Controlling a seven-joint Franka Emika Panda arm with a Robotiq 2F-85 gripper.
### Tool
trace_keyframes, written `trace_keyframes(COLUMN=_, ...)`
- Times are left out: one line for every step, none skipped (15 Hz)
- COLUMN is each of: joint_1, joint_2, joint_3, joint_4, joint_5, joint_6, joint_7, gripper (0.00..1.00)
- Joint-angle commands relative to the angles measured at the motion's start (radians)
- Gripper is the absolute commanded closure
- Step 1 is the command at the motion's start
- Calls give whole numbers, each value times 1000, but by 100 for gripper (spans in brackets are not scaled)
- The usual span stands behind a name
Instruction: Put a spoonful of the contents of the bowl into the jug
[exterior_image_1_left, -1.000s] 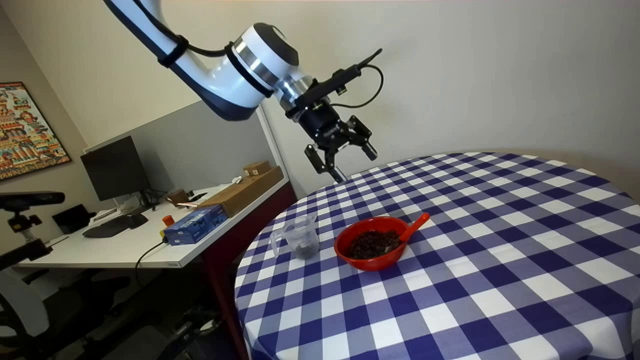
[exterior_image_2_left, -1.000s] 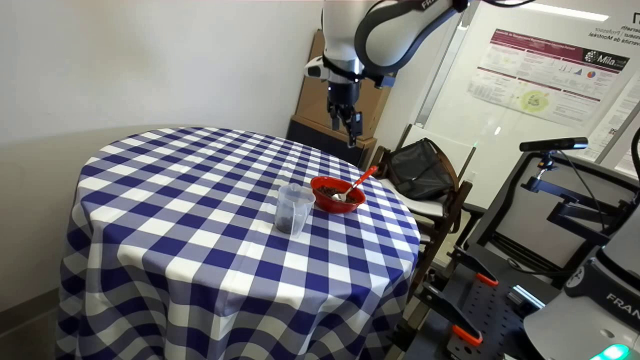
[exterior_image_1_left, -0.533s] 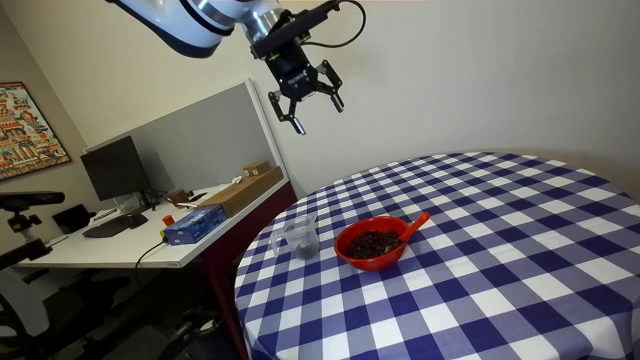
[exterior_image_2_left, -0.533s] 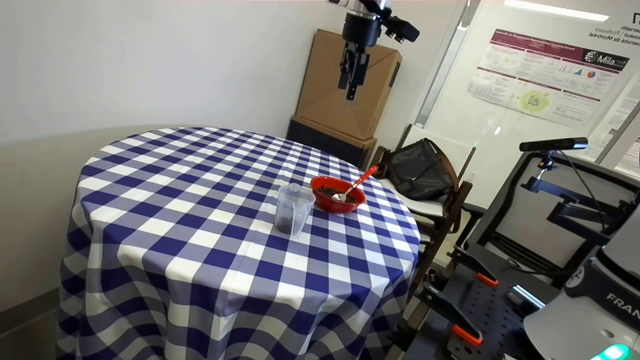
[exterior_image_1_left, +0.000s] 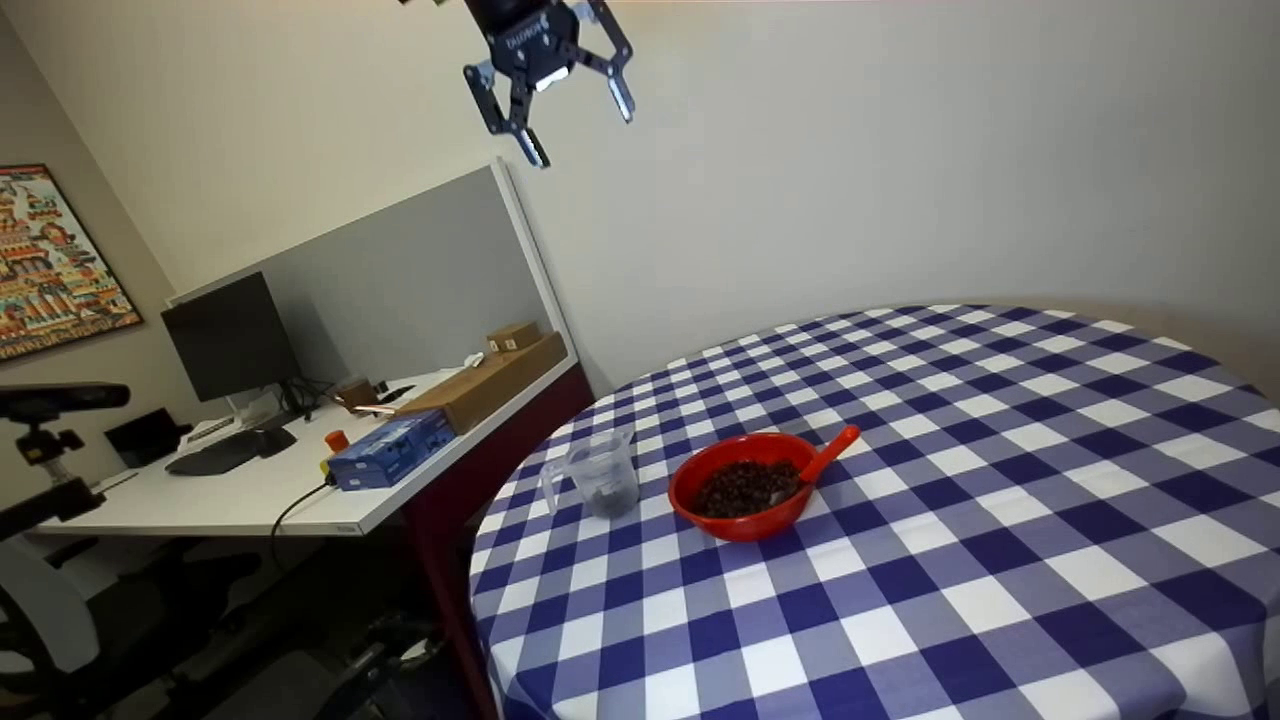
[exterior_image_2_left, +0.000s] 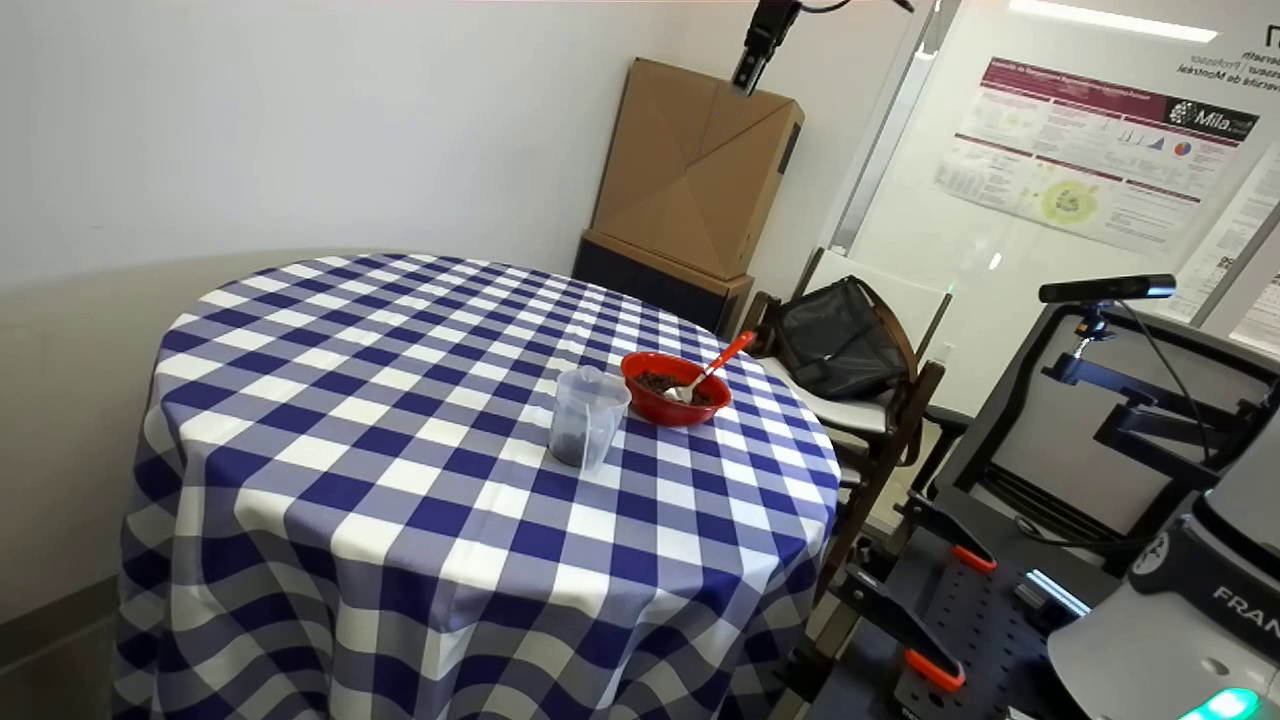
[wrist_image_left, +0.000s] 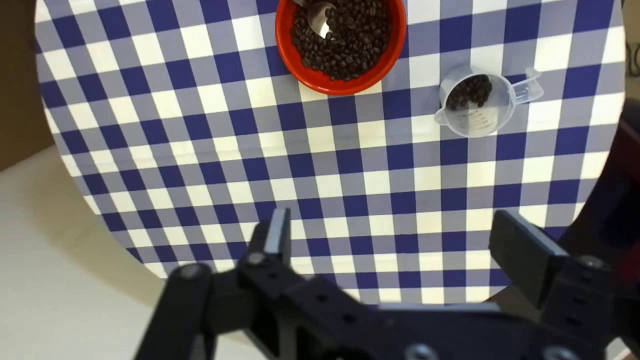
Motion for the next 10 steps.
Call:
trace_keyframes(joint_1=10, joint_2=-148, joint_3=-60, joint_4=-66, joint_5=43, joint_6=6, joint_7=99, gripper=0)
trace_keyframes(joint_1=9, joint_2=-175, joint_3=-70, joint_4=-79, joint_5=48, joint_6=16, joint_7=132, gripper=0)
trace_keyframes(joint_1=13, joint_2=-200, joint_3=-82, joint_4=-95, joint_5=40, joint_6=11, joint_7=124, gripper=0)
trace_keyframes(joint_1=24, joint_2=-129, joint_3=-83, joint_4=-32, joint_5=15, joint_6=-9, joint_7=97, gripper=0)
trace_keyframes(joint_1=23, joint_2=-154, joint_3=-90, joint_4=-46, joint_5=15, joint_6=-9, joint_7=105, gripper=0)
trace_keyframes(joint_1=23, joint_2=-172, joint_3=-93, joint_4=-59, joint_5=15, joint_6=-9, joint_7=110, gripper=0)
trace_keyframes(joint_1=23, joint_2=-181, joint_3=-94, joint_4=-68, joint_5=14, joint_6=-9, joint_7=114, gripper=0)
trace_keyframes(joint_1=24, joint_2=-185, joint_3=-94, joint_4=-74, joint_5=14, joint_6=-8, joint_7=117, gripper=0)
trace_keyframes(joint_1=25, joint_2=-185, joint_3=-94, joint_4=-77, joint_5=15, joint_6=-7, joint_7=118, gripper=0)
trace_keyframes(joint_1=25, joint_2=-185, joint_3=-94, joint_4=-78, joint_5=15, joint_6=-7, joint_7=119, gripper=0)
